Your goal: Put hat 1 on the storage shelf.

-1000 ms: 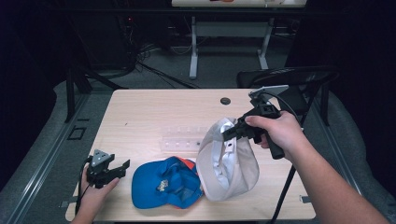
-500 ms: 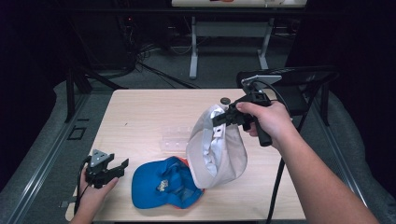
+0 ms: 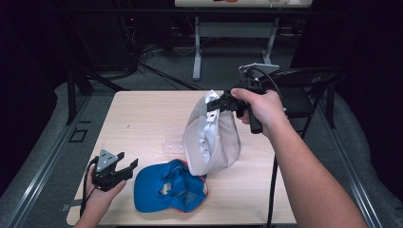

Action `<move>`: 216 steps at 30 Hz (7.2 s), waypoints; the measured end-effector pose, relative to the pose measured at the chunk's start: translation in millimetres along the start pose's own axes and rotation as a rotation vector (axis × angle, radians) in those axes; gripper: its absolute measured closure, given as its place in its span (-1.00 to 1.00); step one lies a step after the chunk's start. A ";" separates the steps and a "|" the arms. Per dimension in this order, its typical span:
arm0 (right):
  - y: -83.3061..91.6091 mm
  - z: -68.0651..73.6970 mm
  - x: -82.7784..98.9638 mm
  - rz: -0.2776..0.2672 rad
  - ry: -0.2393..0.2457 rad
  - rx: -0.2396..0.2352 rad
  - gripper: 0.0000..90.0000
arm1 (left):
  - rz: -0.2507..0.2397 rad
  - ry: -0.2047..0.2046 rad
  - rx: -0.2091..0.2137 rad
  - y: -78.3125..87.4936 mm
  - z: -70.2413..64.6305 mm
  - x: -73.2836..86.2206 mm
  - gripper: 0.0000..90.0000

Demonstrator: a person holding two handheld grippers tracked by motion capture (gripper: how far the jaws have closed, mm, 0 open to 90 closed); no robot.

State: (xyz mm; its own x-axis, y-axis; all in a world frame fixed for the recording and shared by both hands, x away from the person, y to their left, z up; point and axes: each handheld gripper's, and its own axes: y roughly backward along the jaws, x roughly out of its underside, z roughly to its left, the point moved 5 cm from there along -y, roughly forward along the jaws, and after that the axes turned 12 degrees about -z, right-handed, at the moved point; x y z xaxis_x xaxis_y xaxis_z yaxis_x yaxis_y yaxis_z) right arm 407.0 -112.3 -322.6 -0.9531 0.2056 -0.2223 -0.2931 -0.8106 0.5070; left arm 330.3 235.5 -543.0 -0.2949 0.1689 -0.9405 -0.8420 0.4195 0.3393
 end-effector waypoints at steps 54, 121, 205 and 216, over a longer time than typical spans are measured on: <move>-62.1 26.1 -50.8 -0.156 -0.092 -0.037 0.82 | -0.035 -0.195 0.174 -81.2 -106.6 -51.0 0.34; -122.0 8.7 -35.5 -0.076 -0.022 0.056 0.82 | 0.010 0.122 0.282 -91.4 -70.5 -23.1 0.86; -127.8 -15.6 -39.5 -0.068 -0.002 0.144 0.82 | 0.191 0.044 0.310 -106.8 -68.6 -11.7 0.88; -118.3 -20.3 -38.1 -0.089 0.055 0.150 0.67 | 0.120 0.079 0.335 -93.6 -71.4 -18.1 0.54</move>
State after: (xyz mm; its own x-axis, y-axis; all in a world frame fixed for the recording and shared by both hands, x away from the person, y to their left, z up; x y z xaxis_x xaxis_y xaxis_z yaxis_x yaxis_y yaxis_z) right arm 479.6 -35.3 -391.0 -0.9186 0.2386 -0.3150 -0.3877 -0.6989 0.6011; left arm 382.2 129.6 -559.0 -0.4277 0.1705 -0.8877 -0.6082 0.6722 0.4222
